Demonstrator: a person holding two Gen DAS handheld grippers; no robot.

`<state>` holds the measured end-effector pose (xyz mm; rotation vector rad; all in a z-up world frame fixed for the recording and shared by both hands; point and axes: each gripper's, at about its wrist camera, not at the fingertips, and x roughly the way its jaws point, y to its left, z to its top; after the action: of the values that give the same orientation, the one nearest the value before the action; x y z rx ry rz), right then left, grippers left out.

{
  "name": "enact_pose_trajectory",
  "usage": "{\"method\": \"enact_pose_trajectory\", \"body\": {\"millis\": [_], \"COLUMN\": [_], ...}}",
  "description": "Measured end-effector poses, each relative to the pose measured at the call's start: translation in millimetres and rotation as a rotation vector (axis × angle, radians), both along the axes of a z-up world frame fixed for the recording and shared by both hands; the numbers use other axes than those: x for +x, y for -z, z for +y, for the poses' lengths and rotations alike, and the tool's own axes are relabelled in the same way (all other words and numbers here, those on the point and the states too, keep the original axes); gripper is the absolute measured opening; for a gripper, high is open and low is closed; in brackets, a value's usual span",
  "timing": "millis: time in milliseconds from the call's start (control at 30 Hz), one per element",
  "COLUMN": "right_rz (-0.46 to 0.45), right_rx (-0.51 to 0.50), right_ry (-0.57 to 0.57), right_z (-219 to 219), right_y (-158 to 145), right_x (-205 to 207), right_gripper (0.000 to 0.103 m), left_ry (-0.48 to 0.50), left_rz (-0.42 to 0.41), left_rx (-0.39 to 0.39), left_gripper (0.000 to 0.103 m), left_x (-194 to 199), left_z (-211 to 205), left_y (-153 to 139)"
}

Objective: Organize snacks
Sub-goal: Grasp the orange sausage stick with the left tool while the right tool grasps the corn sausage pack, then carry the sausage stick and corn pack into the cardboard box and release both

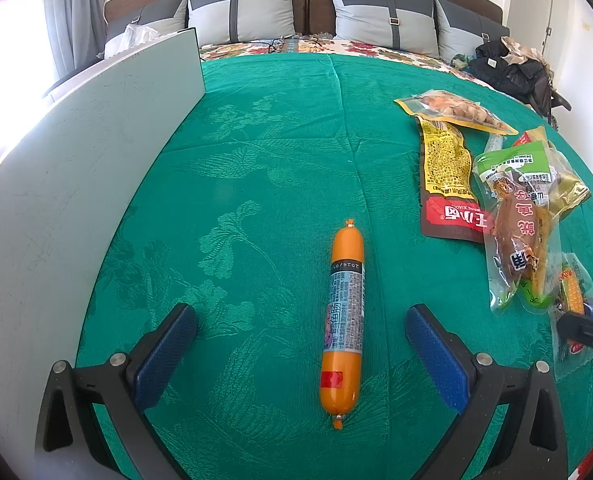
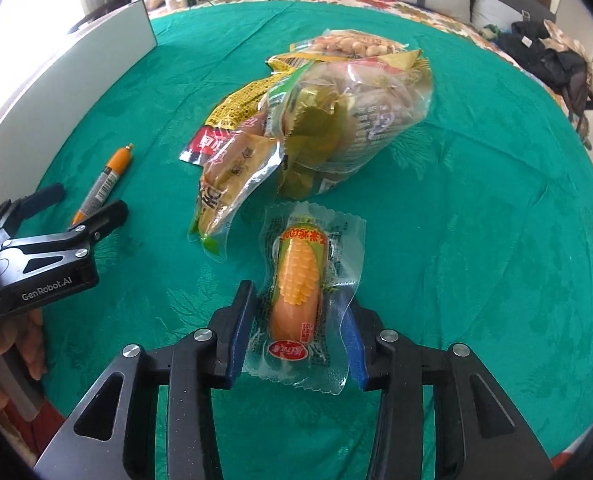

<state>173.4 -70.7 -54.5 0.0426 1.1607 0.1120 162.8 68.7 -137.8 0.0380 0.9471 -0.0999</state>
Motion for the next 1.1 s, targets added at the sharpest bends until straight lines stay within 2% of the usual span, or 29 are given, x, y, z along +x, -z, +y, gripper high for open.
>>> {"method": "enact_pose_trajectory", "body": {"millis": [33, 200, 267, 333, 433, 467, 500, 533, 600, 667, 767, 867, 1000, 1100], "right_rz": [-0.011, -0.024, -0.032, -0.047, -0.053, -0.059, -0.062, -0.064, -0.072, -0.077, -0.086, -0.103, -0.137, -0.165], "right_rx": [0.024, 0.088, 0.130, 0.155, 0.191, 0.208, 0.219, 0.224, 0.227, 0.232, 0.231, 0.230, 0.245, 0.262], "right_ry": [0.022, 0.116, 0.128, 0.132, 0.141, 0.148, 0.151, 0.151, 0.144, 0.144, 0.156, 0.165, 0.135, 0.084], "right_z": [-8, -38, -45, -46, -50, -51, -53, -53, -53, -56, -60, -62, -47, -25], "right_y": [-4, -3, -1, -1, 2, 3, 4, 4, 4, 3, -1, -7, -18, -30], "right_x": [-3, -18, -23, -29, -29, -29, -31, -30, -33, -36, -38, -45, -47, -48], "right_gripper": [0.024, 0.024, 0.024, 0.024, 0.024, 0.024, 0.024, 0.024, 0.024, 0.024, 0.024, 0.024, 0.024, 0.024], "left_ry": [0.000, 0.004, 0.045, 0.022, -0.033, -0.032, -0.020, 0.005, 0.081, 0.151, 0.173, 0.133, 0.109, 0.107], "left_rz": [0.000, 0.002, 0.032, 0.074, 0.114, 0.130, 0.143, 0.151, 0.157, 0.149, 0.140, 0.152, 0.109, 0.047], "left_rx": [0.000, -0.002, 0.005, -0.015, -0.092, -0.096, -0.089, -0.068, 0.003, 0.045, -0.006, -0.150, -0.260, -0.330], "left_gripper": [0.103, 0.103, 0.103, 0.100, 0.077, 0.065, 0.052, 0.045, 0.016, 0.015, 0.015, 0.015, 0.015, 0.015], "left_x": [0, -1, 0, 3, 7, 10, 12, 12, 10, 1, -18, -37, -61, -75], "left_z": [0, 0, 1, 7, 17, 16, 12, 6, -11, -25, -25, -7, 14, 27], "left_y": [0, 0, -1, -4, -13, -14, -15, -16, -16, -16, -18, -24, -49, -80]}}
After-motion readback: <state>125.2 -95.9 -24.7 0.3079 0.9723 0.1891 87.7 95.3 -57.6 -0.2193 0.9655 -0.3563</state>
